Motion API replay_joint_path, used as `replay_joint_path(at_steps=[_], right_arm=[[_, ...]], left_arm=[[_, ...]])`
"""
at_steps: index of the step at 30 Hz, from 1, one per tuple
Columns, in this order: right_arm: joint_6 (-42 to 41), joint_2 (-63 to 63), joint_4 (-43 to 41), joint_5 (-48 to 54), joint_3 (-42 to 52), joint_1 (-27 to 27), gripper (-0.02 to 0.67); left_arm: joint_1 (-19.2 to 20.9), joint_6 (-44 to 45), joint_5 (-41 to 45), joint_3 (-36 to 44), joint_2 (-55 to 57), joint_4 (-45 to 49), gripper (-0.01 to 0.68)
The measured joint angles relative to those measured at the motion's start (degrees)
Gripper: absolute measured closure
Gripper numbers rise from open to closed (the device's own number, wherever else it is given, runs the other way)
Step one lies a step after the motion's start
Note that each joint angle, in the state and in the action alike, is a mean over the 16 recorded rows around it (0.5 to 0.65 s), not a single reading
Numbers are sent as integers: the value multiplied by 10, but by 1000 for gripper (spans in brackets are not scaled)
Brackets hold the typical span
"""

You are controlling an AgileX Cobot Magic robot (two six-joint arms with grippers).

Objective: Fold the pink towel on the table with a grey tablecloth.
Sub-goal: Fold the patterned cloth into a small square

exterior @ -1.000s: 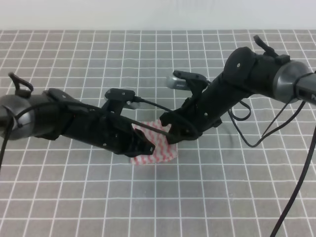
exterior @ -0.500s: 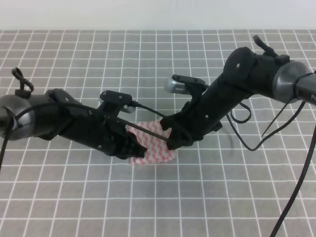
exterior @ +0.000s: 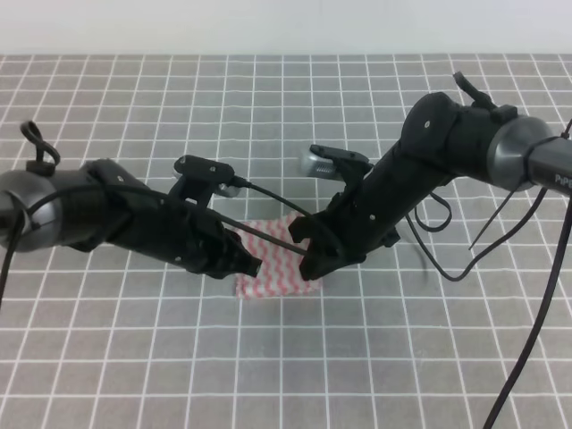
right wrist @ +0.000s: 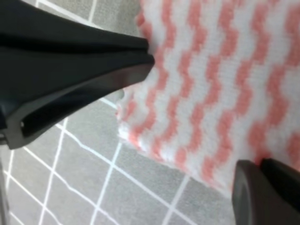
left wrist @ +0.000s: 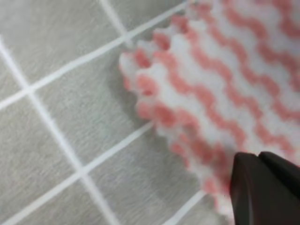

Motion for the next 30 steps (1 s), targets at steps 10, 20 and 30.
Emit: replay_joint_path(at_steps=[10,20,30], right_arm=[[-9,5,16,3,0,0,637],[-12,6,18,4,0,0,638],[-12,5,5,4,0,0,639]], left_arm=[[0,-1,60,-25,0,-2,677],[0,-8,103,-31,13,5,677],[0,-23,103,-31,29,26,676]])
